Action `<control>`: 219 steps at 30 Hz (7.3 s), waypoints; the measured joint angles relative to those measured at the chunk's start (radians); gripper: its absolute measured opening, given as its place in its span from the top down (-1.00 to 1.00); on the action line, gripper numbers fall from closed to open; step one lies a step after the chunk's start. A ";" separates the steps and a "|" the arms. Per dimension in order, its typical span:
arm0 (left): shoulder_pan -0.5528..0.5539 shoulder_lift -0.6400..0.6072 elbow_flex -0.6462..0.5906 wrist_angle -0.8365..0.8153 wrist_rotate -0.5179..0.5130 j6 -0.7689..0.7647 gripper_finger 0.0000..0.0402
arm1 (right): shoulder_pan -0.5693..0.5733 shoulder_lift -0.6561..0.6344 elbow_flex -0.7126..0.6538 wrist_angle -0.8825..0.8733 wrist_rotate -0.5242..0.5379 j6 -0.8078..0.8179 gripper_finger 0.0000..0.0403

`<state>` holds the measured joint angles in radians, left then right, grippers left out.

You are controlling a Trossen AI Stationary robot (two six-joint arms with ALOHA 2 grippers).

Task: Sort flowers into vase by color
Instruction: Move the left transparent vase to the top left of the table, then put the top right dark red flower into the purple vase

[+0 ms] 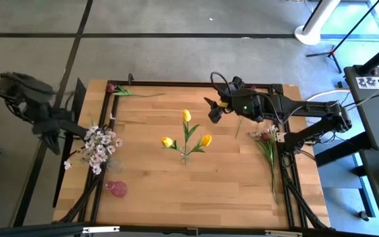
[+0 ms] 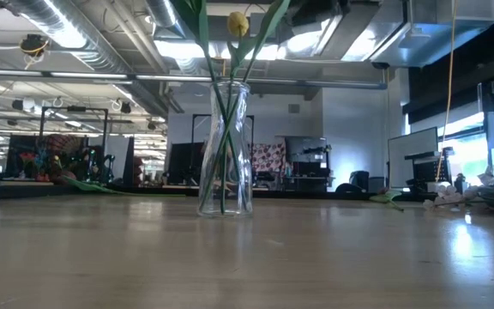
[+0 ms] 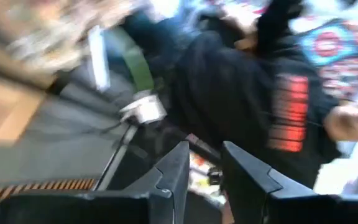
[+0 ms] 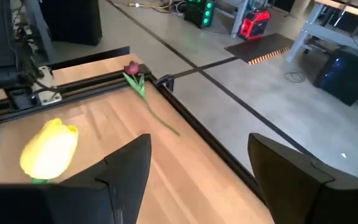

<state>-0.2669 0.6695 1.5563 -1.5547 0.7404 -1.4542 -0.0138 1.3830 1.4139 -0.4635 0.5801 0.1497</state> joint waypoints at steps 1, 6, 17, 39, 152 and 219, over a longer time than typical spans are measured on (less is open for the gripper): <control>-0.001 0.004 -0.023 -0.024 0.015 0.008 0.57 | -0.002 0.000 0.000 -0.004 -0.008 0.001 -0.32; -0.002 0.006 -0.158 -0.018 0.169 0.020 0.57 | 0.002 0.000 0.000 -0.046 -0.016 0.001 -0.32; -0.036 0.006 -0.093 0.134 0.185 -0.057 0.57 | 0.013 0.000 0.000 -0.173 -0.030 0.040 -0.32; -0.035 0.236 0.175 0.843 -1.015 0.830 0.81 | -0.216 0.001 0.017 0.286 0.058 -0.608 -0.32; 0.595 0.974 -0.622 -0.033 -0.162 0.890 0.49 | -0.054 -0.006 0.211 -0.510 -0.237 -0.172 -0.94; 1.177 1.086 -0.398 0.839 -0.916 0.409 -0.16 | -0.217 -0.035 0.211 -0.351 -0.430 -0.101 -0.94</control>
<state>0.9099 1.7550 1.1582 -0.7157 -0.1760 -1.0450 -0.2311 1.3480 1.6253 -0.8146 0.1500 0.0488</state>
